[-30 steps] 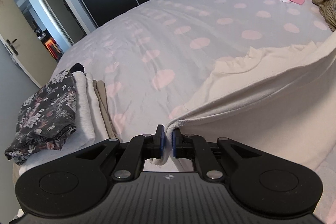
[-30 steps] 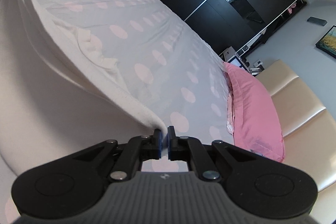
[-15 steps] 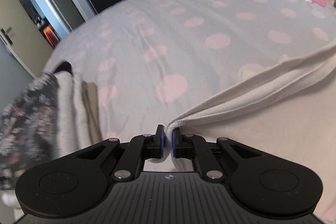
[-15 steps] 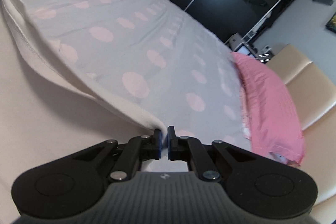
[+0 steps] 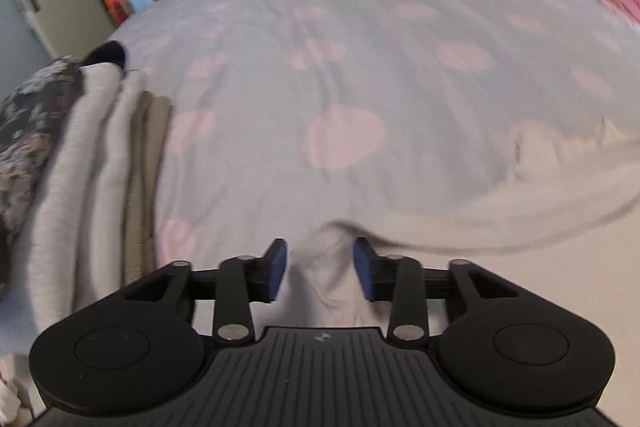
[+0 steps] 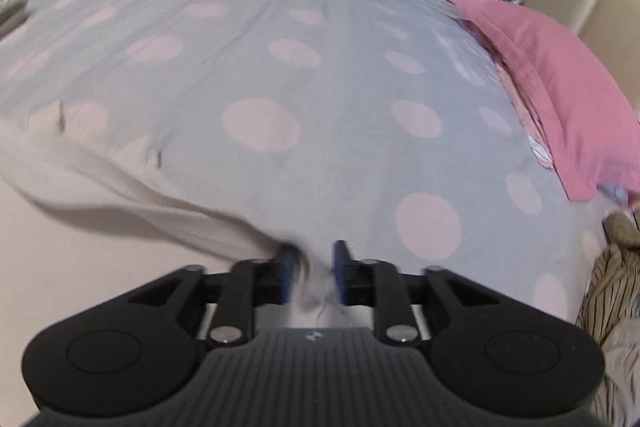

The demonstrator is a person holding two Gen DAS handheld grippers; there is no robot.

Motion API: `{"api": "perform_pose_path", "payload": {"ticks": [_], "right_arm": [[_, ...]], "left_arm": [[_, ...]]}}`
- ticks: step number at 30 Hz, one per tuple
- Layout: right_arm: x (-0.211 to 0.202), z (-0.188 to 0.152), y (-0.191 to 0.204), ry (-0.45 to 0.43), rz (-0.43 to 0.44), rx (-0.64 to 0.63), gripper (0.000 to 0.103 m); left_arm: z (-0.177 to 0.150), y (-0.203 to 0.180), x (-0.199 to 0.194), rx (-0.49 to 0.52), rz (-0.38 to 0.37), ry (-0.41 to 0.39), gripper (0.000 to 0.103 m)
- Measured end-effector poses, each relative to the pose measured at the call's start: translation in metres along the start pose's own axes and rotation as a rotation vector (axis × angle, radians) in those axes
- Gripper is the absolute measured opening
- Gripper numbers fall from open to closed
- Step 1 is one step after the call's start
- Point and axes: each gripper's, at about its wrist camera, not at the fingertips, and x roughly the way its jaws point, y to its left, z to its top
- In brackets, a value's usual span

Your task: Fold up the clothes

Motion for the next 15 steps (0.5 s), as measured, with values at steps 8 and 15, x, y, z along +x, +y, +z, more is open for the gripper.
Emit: {"api": "perform_pose_path", "payload": {"ticks": [8, 15], "right_arm": [[-0.028, 0.002, -0.013, -0.002, 0.04, 0.085, 0.035], [-0.036, -0.017, 0.018, 0.041, 0.25, 0.142, 0.016]], "left_arm": [[0.001, 0.003, -0.037, 0.022, -0.066, -0.031, 0.044], [-0.017, -0.043, -0.042, 0.069, -0.223, -0.003, 0.033]]}}
